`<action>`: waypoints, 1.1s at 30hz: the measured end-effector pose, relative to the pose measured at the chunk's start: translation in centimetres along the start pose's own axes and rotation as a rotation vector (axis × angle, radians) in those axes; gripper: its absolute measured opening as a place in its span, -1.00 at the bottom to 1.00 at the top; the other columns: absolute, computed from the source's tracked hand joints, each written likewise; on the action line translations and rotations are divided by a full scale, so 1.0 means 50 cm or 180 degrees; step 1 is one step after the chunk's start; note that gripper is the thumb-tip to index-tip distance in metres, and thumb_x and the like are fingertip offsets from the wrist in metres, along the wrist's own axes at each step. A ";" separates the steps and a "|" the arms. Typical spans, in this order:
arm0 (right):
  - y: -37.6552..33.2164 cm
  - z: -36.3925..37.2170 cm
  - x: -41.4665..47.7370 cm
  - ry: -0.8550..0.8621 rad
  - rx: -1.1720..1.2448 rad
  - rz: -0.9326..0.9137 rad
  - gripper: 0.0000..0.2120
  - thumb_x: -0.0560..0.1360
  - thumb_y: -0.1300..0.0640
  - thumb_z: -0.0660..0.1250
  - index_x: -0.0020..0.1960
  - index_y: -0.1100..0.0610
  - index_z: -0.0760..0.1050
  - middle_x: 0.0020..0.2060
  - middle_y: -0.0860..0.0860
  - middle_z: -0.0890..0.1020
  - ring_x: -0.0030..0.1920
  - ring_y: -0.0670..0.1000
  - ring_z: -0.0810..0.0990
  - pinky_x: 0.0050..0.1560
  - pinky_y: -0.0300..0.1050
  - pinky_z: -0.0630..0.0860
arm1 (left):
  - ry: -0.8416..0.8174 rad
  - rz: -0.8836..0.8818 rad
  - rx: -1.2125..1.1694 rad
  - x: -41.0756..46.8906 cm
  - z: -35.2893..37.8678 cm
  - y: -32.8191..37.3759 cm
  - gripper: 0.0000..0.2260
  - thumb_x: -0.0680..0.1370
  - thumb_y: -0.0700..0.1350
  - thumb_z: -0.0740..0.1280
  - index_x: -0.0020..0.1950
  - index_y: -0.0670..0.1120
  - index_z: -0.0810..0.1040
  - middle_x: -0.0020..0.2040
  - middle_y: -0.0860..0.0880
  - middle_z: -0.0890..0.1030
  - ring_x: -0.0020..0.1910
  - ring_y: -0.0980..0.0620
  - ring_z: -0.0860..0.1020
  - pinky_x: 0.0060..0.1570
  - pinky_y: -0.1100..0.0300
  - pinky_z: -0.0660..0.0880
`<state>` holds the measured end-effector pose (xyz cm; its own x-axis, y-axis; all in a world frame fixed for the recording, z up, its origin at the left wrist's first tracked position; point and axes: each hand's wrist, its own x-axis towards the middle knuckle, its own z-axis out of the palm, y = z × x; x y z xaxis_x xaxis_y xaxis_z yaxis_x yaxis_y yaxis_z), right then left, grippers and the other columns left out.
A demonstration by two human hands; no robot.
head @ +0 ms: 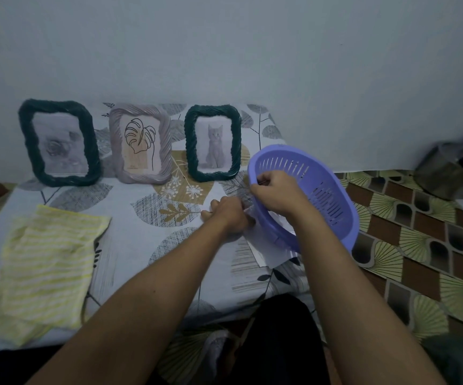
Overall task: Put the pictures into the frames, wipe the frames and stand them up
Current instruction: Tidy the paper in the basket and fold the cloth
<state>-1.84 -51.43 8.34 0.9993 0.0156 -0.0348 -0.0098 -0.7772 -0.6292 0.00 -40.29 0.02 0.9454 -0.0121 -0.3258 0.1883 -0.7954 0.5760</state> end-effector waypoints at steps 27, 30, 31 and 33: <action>0.003 0.025 -0.005 0.0004 0.0070 0.0088 -0.69 0.57 0.12 0.29 0.10 0.37 0.59 -0.02 0.30 0.66 -0.06 0.24 0.62 -0.04 0.09 0.56 | 0.1443 -0.0096 -0.2029 -0.032 -0.062 -0.111 -0.70 0.46 -0.29 0.35 0.10 0.03 0.47 -0.05 0.03 0.53 -0.07 -0.01 0.53 -0.10 0.15 0.52; 0.000 0.034 -0.008 -0.0073 0.0023 0.0102 -0.71 0.57 0.14 0.30 0.14 0.33 0.60 0.02 0.26 0.67 -0.01 0.24 0.63 0.07 0.21 0.58 | 0.1540 -0.0181 -0.2168 -0.043 -0.090 -0.140 -0.69 0.47 -0.26 0.36 0.15 0.03 0.50 -0.01 0.03 0.52 -0.01 -0.04 0.53 0.04 0.10 0.53; -0.001 0.037 -0.007 -0.0098 0.0008 0.0113 -0.72 0.57 0.14 0.31 0.16 0.31 0.60 0.03 0.23 0.68 0.01 0.23 0.63 0.09 0.20 0.57 | 0.1568 -0.0190 -0.2203 -0.047 -0.099 -0.148 -0.69 0.48 -0.26 0.37 0.16 0.02 0.51 0.02 0.01 0.53 -0.01 -0.02 0.53 0.01 0.14 0.53; 0.000 0.043 -0.005 -0.0102 -0.0001 0.0178 -0.71 0.57 0.12 0.32 0.20 0.27 0.58 0.08 0.19 0.67 0.08 0.21 0.61 0.12 0.15 0.56 | 0.1645 -0.0101 -0.2214 -0.058 -0.119 -0.159 -0.68 0.49 -0.25 0.36 0.21 0.00 0.52 0.05 -0.01 0.53 -0.05 0.03 0.51 -0.18 0.29 0.45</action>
<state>-2.18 -50.08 6.70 0.9955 -0.0077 -0.0948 -0.0656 -0.7777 -0.6253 -2.65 -30.32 0.83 0.9075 0.4149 -0.0651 0.1771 -0.2374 0.9551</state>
